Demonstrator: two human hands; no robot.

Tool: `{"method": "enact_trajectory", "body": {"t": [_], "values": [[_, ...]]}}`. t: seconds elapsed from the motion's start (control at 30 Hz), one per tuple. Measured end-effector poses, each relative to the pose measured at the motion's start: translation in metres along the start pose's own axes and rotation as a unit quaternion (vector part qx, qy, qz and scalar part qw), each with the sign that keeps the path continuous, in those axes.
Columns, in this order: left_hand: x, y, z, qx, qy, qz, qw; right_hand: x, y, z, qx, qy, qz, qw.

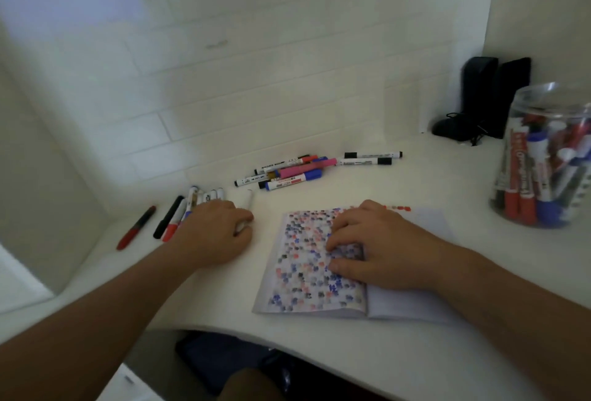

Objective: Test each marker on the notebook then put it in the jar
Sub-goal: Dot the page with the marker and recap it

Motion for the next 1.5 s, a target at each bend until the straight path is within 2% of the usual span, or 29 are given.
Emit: {"method": "enact_trajectory", "body": {"t": [0.2, 0.33, 0.47, 0.57, 0.73, 0.8, 0.87, 0.97, 1.07, 1.2, 1.33, 1.5], "values": [[0.020, 0.005, -0.004, -0.041, 0.025, -0.136, 0.989, -0.002, 0.001, 0.001, 0.000, 0.010, -0.014, 1.000], [0.037, 0.008, -0.014, -0.032, -0.001, -0.123, 0.992, -0.001, 0.001, 0.001, 0.002, 0.008, -0.010, 1.000], [0.047, 0.019, -0.022, 0.009, -0.005, -0.117, 0.993, -0.002, 0.002, 0.001, 0.007, 0.007, -0.009, 1.000], [0.060, 0.025, -0.023, 0.001, -0.011, -0.116, 0.993, -0.002, 0.002, 0.000, 0.008, 0.006, -0.009, 1.000], [0.069, 0.023, -0.014, -0.053, -0.001, -0.134, 0.990, -0.001, 0.002, -0.001, 0.007, 0.003, -0.011, 1.000], [0.071, 0.029, -0.013, -0.017, 0.003, -0.144, 0.989, -0.001, 0.002, -0.002, 0.012, 0.004, -0.010, 1.000], [0.065, 0.027, -0.018, -0.005, 0.001, -0.162, 0.987, 0.000, 0.002, -0.002, 0.015, 0.004, -0.006, 1.000], [0.047, -0.003, -0.035, -0.093, -0.065, -0.092, 0.989, 0.001, 0.000, -0.002, 0.016, 0.002, -0.009, 1.000], [0.008, -0.012, -0.061, -0.144, -0.033, -0.010, 0.989, 0.000, -0.002, -0.002, 0.015, 0.005, -0.018, 1.000], [-0.039, -0.002, -0.097, -0.128, -0.015, 0.064, 0.990, -0.002, -0.005, -0.003, -0.002, 0.004, -0.027, 1.000], [-0.068, 0.012, -0.130, -0.105, -0.015, 0.043, 0.993, -0.002, -0.008, -0.003, -0.028, -0.008, -0.034, 0.999], [-0.066, 0.028, -0.155, -0.096, -0.048, 0.004, 0.994, -0.004, -0.006, -0.004, -0.042, -0.021, -0.034, 0.998]]}}
Point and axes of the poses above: each hand's wrist, its own z-axis away from the middle knuckle, its own y-axis out of the palm, x = y × z, the point moved 9 cm from there along -z, towards the middle knuckle, and after that the axes turned 9 degrees about -x, right-handed, at the moved point
